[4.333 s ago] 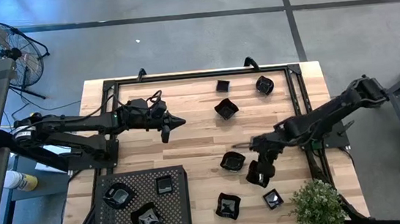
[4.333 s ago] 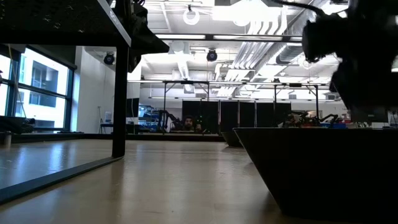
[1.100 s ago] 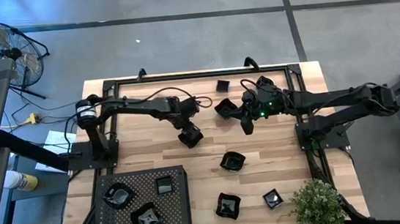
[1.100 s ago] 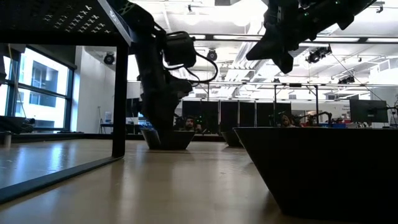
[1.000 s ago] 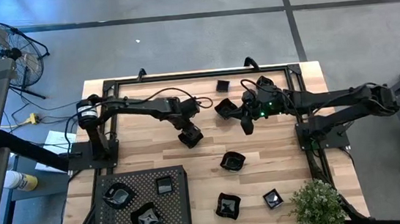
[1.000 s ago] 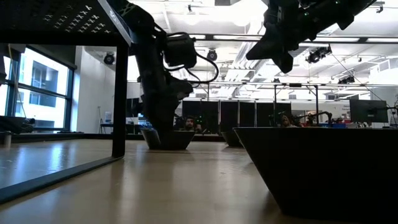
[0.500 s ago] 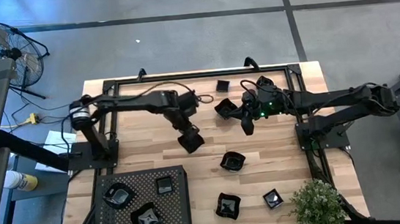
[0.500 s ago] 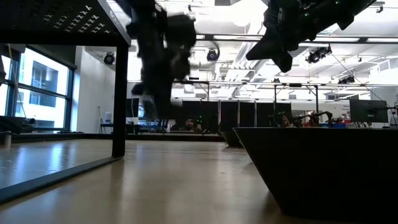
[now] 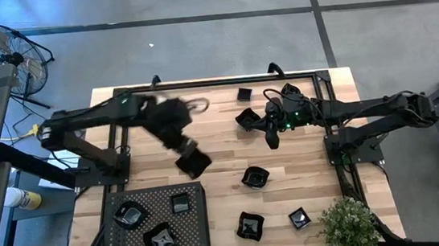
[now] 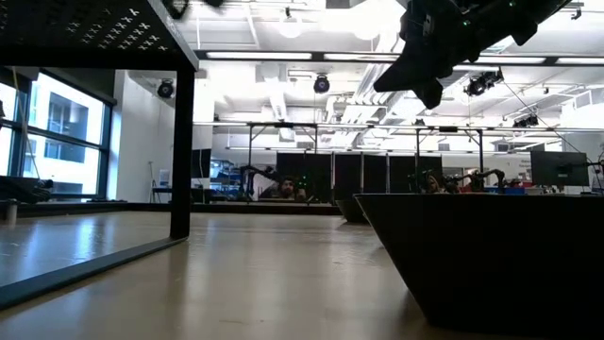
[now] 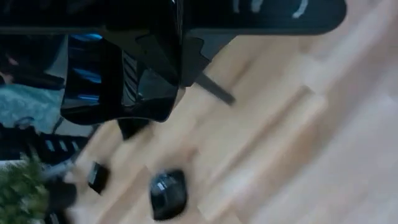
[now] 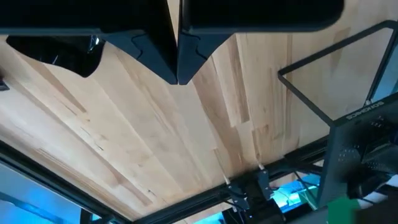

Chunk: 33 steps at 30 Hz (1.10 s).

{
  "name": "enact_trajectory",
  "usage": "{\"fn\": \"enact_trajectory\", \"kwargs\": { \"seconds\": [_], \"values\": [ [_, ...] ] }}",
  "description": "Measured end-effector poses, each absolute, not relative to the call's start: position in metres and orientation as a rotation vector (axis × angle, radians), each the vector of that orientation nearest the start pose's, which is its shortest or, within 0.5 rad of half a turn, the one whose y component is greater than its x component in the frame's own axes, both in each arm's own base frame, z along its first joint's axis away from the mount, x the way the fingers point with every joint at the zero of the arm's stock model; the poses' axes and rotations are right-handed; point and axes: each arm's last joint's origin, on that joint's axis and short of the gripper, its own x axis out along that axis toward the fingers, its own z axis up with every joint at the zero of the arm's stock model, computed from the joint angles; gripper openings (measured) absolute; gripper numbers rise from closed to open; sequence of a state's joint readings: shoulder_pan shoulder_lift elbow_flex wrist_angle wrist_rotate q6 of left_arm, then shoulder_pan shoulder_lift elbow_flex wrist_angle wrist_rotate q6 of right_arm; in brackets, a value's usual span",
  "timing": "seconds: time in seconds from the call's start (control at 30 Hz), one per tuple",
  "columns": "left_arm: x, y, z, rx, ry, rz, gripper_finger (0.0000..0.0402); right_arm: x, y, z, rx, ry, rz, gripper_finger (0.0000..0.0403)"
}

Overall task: Pick & Place Mini shaped plates
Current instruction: Stack the distorted square plate on top of the distorted square plate on the shelf

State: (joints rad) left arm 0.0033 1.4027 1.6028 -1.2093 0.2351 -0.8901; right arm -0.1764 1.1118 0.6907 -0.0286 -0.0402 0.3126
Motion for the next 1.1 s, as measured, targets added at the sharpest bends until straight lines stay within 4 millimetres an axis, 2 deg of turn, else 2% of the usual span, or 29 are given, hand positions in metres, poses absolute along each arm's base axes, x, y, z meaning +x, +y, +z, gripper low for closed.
{"fn": "enact_trajectory", "kwargs": {
  "seconds": [0.1,0.2,0.37,0.53,0.77,1.1],
  "values": [
    [0.234,-0.037,0.403,-0.961,1.059,0.249,0.0001,0.235,-0.041,0.253,0.351,0.425,-0.191,0.0002],
    [0.218,-0.070,0.406,-0.952,1.089,0.234,0.0000,0.235,-0.042,0.253,0.358,0.426,-0.176,0.0004],
    [0.199,-0.120,0.404,-0.905,1.109,0.211,0.0000,0.235,-0.042,0.253,0.360,0.425,-0.168,0.0002],
    [0.179,-0.157,0.397,-0.823,1.088,0.255,0.0000,0.235,-0.042,0.253,0.364,0.425,-0.168,0.0002],
    [0.169,-0.193,0.378,-0.694,1.160,0.249,0.0000,0.235,-0.042,0.253,0.368,0.425,-0.169,0.0003],
    [0.178,-0.208,0.360,-0.622,1.178,0.282,0.0000,0.235,-0.042,0.253,0.368,0.424,-0.171,0.0002]
  ]
}}
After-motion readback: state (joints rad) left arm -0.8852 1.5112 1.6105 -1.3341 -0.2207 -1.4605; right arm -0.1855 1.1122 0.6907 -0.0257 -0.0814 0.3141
